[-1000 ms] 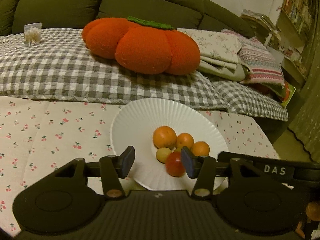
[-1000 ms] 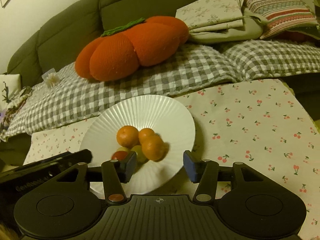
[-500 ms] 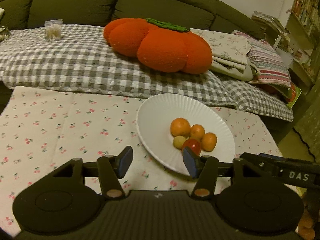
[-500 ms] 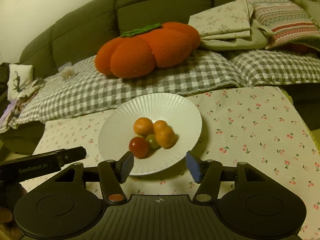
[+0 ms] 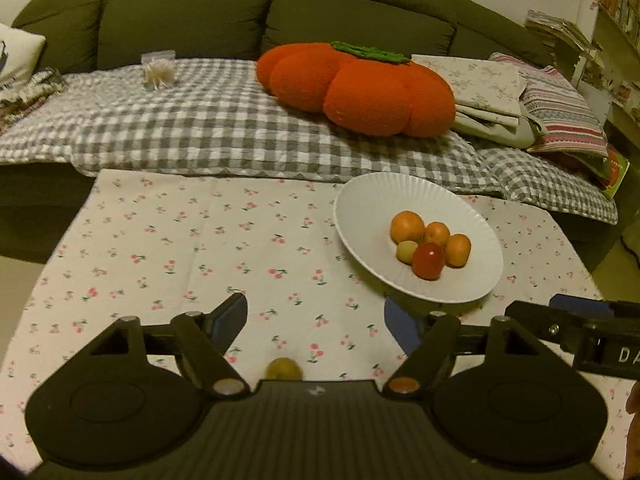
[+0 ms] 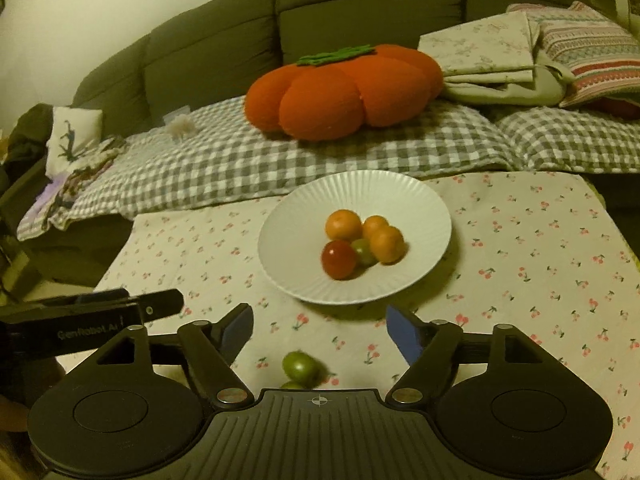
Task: Organize fruits
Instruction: 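Move both open grippers back toward the remaining fruits on the cloth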
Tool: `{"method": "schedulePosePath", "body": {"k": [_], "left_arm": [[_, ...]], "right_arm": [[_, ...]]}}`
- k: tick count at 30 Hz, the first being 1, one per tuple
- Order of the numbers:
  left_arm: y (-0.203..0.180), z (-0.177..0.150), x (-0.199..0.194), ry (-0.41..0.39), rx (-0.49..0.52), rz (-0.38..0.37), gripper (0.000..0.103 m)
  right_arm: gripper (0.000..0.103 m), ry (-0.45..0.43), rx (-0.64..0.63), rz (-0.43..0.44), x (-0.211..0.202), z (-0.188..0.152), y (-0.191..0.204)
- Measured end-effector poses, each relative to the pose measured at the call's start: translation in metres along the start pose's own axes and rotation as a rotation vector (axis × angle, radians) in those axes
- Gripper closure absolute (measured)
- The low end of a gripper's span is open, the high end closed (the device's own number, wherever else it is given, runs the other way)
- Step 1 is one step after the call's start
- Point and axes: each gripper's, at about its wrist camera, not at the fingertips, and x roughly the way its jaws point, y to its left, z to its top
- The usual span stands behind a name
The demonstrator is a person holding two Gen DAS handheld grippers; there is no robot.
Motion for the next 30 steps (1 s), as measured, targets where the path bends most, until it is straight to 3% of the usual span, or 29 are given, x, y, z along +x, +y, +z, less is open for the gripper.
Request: {"method": "schedulePosePath", "body": {"k": [9,15,23,30], "left_arm": [[0.025,-0.003,-0.017,-0.008,-0.039,0.05,0.015],[0.039,-0.013,-0.023,-0.003,-0.046,0.081,0.013],[0.026,-0.034,-0.004,0.09,0.008,0.041,0.013],[0.024,-0.041,0.015,0.122,0.009,0.039,0.013]], "right_arm": [[0.01,0.001,0.006,0.018,-0.003,-0.008,0.016],[0.009,0.015,0.022,0.026,-0.005,-0.013,0.019],[0.009,0.111,0.063,0.011,0.008,-0.028,0.016],[0.009,0.157,0.116,0.019,0.019,-0.034,0.006]]}}
